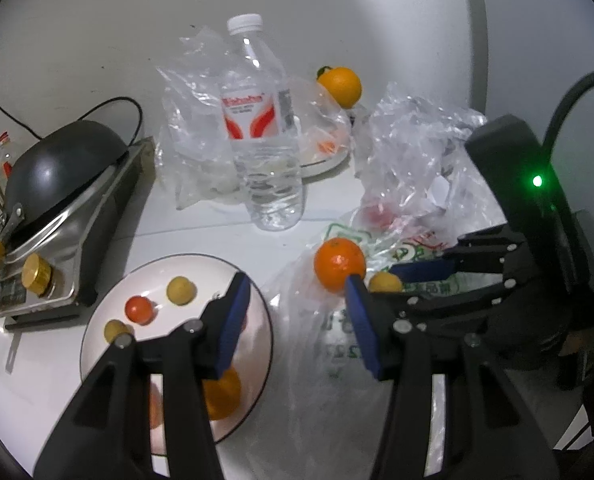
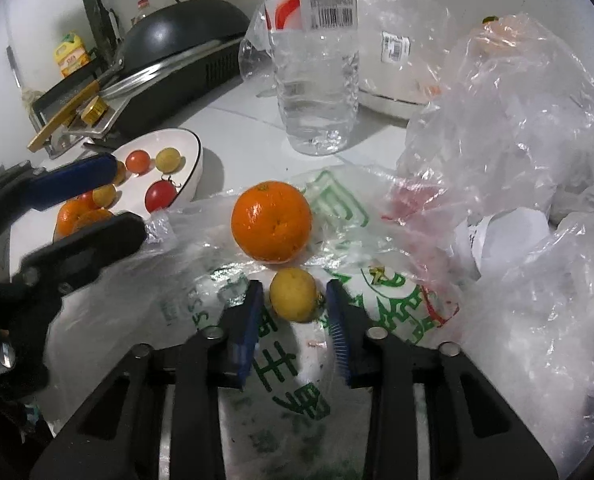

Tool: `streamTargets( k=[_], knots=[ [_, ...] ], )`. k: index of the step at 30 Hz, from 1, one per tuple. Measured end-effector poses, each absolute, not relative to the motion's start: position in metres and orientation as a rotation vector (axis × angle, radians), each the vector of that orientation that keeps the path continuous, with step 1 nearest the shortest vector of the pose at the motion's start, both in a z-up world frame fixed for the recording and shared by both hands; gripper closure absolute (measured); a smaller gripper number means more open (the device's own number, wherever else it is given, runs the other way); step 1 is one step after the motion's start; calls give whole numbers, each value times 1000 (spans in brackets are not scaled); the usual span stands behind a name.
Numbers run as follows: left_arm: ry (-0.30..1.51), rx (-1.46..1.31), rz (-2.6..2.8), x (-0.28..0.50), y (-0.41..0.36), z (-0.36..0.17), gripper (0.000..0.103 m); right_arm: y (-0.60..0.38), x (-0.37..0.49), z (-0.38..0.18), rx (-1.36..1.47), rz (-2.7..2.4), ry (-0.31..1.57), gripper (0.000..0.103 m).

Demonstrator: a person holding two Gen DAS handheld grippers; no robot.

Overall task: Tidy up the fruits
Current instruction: 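Grasp the mandarin with the left tool while the right tool grasps the yellow-green fruit, then carry the mandarin and yellow-green fruit to the white plate and release both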

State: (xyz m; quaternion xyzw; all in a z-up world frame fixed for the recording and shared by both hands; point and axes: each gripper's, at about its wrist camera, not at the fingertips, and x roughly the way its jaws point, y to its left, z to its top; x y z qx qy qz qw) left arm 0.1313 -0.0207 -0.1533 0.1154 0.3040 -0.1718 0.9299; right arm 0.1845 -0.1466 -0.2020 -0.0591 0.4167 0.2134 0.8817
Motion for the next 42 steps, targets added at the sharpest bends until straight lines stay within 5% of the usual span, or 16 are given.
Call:
streamTargets(
  k=[25,42],
  knots=[
    [770,485,-410,188,-91,-195,52,-194,180,-182,-68,402,774,76],
    [713,386,-454,170,-76,-174,59,-195,174,-181,-81,375,774,76]
  ],
)
